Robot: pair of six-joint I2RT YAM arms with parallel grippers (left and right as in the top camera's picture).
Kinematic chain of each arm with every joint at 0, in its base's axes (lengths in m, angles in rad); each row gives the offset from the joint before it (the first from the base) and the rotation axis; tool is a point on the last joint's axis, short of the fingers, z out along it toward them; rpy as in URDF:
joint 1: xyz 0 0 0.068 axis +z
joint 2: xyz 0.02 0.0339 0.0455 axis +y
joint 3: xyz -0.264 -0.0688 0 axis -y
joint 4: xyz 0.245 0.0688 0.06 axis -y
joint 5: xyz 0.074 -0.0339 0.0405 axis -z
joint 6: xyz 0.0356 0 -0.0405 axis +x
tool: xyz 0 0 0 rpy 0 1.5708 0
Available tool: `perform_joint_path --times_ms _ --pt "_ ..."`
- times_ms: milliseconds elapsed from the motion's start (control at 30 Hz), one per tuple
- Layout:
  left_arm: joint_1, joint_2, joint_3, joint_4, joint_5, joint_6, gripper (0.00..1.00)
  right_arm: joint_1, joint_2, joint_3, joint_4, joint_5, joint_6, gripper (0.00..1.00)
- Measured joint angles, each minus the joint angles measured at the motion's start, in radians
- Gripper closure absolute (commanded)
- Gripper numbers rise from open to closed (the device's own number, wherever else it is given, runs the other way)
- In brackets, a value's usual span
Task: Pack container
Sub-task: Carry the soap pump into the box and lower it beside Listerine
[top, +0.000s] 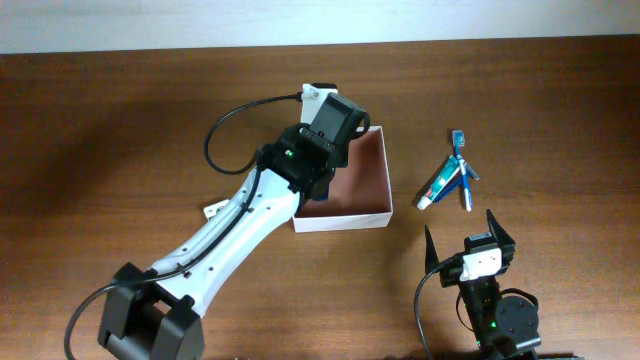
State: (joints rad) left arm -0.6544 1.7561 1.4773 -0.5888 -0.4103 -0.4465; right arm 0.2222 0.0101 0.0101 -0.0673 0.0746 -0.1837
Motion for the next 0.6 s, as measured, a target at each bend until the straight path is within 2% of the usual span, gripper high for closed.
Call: perform_joint_path --times_ms 233,600 --pt "0.0 0.0 -0.079 0.054 -0.006 0.031 0.78 0.0 0.0 0.0 0.0 0.0 0.001 0.02" --pt "0.0 0.0 -0.104 0.062 -0.006 0.039 0.79 0.0 0.0 0.0 0.0 0.0 0.0 0.01"
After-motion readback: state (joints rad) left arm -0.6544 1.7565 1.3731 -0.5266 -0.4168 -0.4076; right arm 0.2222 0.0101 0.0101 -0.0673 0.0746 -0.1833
